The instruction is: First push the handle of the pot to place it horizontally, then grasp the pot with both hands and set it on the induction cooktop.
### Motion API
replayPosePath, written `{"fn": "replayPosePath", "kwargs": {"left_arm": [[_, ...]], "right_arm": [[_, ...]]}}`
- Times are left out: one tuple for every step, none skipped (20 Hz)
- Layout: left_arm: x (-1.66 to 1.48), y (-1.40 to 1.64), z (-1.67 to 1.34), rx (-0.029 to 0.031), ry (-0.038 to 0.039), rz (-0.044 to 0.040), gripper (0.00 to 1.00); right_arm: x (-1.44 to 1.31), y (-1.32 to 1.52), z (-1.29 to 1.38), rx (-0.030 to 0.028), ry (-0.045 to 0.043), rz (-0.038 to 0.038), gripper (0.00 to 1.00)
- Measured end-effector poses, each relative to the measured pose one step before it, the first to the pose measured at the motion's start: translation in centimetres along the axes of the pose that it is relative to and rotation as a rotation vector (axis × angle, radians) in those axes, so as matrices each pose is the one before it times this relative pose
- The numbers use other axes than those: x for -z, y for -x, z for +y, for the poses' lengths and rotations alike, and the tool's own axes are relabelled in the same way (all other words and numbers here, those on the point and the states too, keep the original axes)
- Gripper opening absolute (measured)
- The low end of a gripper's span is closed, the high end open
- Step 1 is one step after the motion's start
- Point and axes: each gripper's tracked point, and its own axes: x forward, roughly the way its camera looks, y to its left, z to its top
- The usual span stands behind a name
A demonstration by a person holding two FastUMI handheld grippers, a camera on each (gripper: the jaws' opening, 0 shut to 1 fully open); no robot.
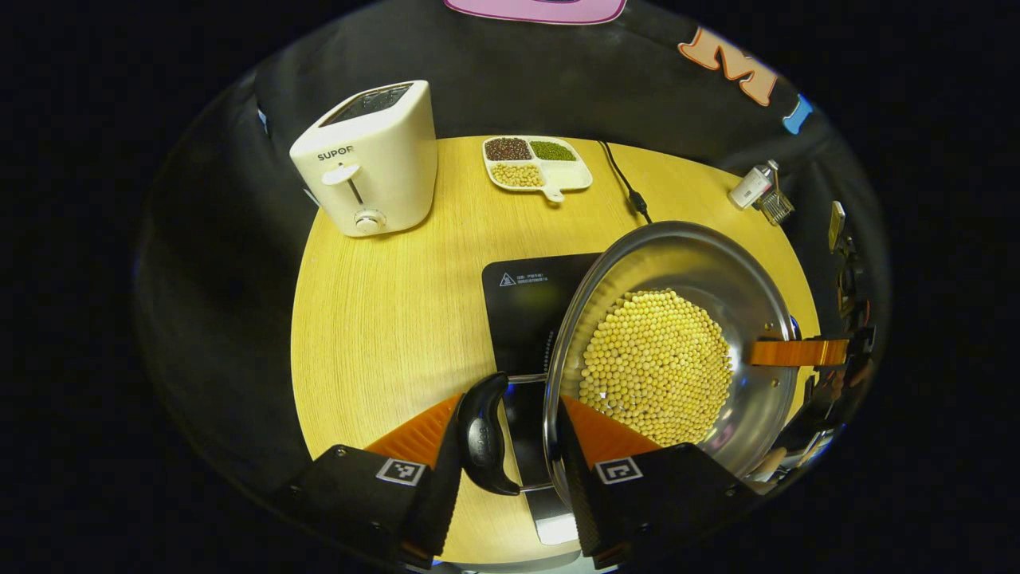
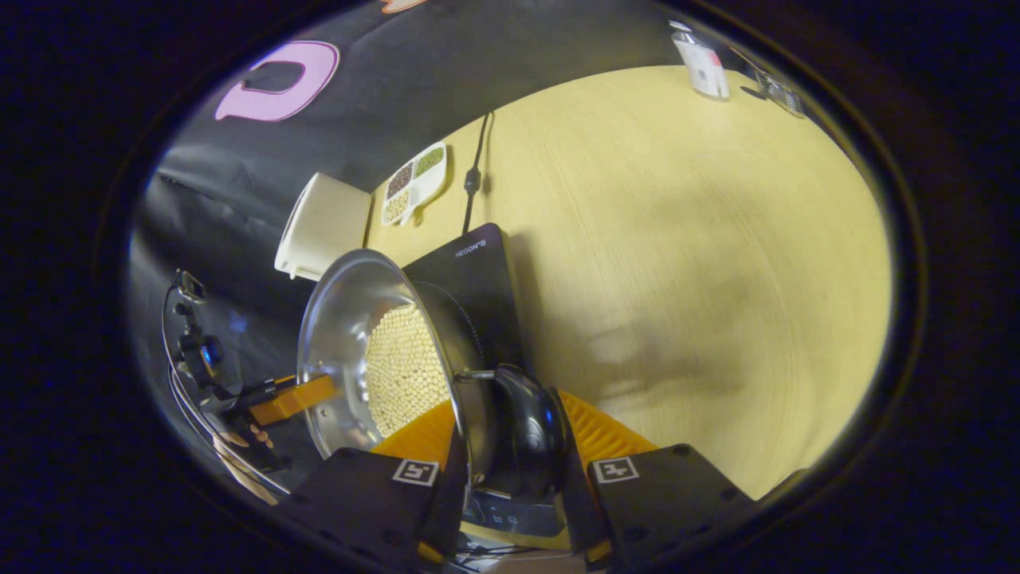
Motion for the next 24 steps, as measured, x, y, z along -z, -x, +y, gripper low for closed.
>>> {"fn": "replayPosePath", "kwargs": {"left_arm": [[0.125,-0.071,0.244,-0.01666,0.01782,-0.00677,0.66],[0.014,0.229,0.245,-0.0161,0.02107,-0.0147,0.68],[-0.242,-0.049,0.339,-0.01715,0.02373,-0.02,0.79],[0.025,0.416,0.436,-0.01418,0.01928,-0.02276,0.89],[-0.331,0.491,0.198,-0.0132,0.01809,-0.02081,1.0],[-0.086,0.497,-0.144,0.00012,0.0096,-0.01528,1.0],[-0.109,0.417,-0.105,-0.00462,0.00307,-0.0186,0.99],[-0.113,0.62,-0.168,-0.00707,-0.0022,-0.01754,0.99],[-0.351,0.65,0.092,-0.01597,-0.0073,-0.02316,0.98],[-0.362,0.518,0.063,-0.02267,-0.00708,-0.02958,0.98],[-0.529,0.592,0.062,-0.02032,-0.00577,-0.03129,0.98],[-0.351,0.846,-0.075,-0.01667,-0.00076,-0.02551,0.98],[-0.512,0.905,-0.094,-0.01243,0.00332,-0.02551,0.98],[-0.349,0.725,-0.22,-0.01128,0.00633,-0.02478,0.98],[-0.201,0.741,-0.202,-0.01362,0.00548,-0.01762,0.98],[-0.083,0.743,-0.246,-0.01529,0.00621,-0.01574,0.98],[-0.14,0.814,-0.334,-0.01219,0.00253,-0.01379,0.98],[-0.083,0.783,-0.451,-0.01102,0.00354,-0.01573,0.98],[-0.091,0.81,-0.543,-0.00763,0.00146,-0.01482,0.98],[-0.099,0.903,-0.65,-0.00705,0.00047,-0.01332,0.98],[-0.148,0.877,-0.774,-0.00559,0.00164,-0.01299,0.98],[-0.16,0.998,-0.786,-0.00298,0.00403,-0.01271,0.98],[-0.287,1.109,-0.861,0.00197,0.00399,-0.01379,0.98],[-0.033,1.022,-1.206,0.00012,0.00098,-0.01134,0.98]], "right_arm": [[-0.079,-0.211,-0.223,0.00455,0.00798,-0.02251,0.51],[-0.43,0.037,0.094,-0.00169,0.00768,-0.02497,0.65],[-0.552,0.312,-0.007,-0.00875,0.00716,-0.02543,0.8],[-0.065,-0.162,0.339,-0.01709,0.0067,-0.01698,0.94],[-0.265,0.022,0.338,-0.01722,0.00617,-0.02137,0.94],[-0.236,-0.048,0.094,-0.00944,0.0053,-0.0169,0.94],[-0.23,0.122,-0.047,-0.00304,0.00387,-0.01465,0.94],[-0.201,0.128,-0.02,0.00193,0.00439,-0.01529,0.94],[-0.192,0.19,-0.081,0.00022,0.00347,-0.00915,0.94],[-0.196,0.395,0.027,-0.00336,0.00355,-0.01277,1.0],[-0.339,0.355,-0.071,-0.00263,0.00344,-0.01688,1.0],[-0.416,0.381,-0.118,0.00023,0.0043,-0.0169,1.0],[-0.32,0.629,-0.196,-0.0006,0.00428,-0.01741,1.0],[-0.38,0.577,-0.234,0.00248,0.00344,-0.01562,0.94],[-0.349,0.668,-0.297,0.00189,0.00391,-0.01579,1.0],[-0.417,0.802,-0.293,0.0012,0.00346,-0.01647,1.0],[-0.454,0.812,-0.282,-0.00151,0.00283,-0.01913,0.94],[-0.467,0.866,-0.262,-0.00223,0.00359,-0.01874,0.94],[-0.542,0.811,-0.324,-0.00158,0.00274,-0.02223,1.0],[-0.451,0.907,-0.441,-0.0007,0.0059,-0.01976,0.93],[-0.412,0.966,-0.448,0.00137,0.01122,-0.01601,0.92],[-0.411,1.104,-0.622,0.00321,0.01738,-0.01768,0.92],[-0.558,1.077,-0.62,0.0041,0.02189,-0.01962,1.0],[-0.553,1.132,-0.521,0.00462,0.02432,-0.02043,0.92]]}}
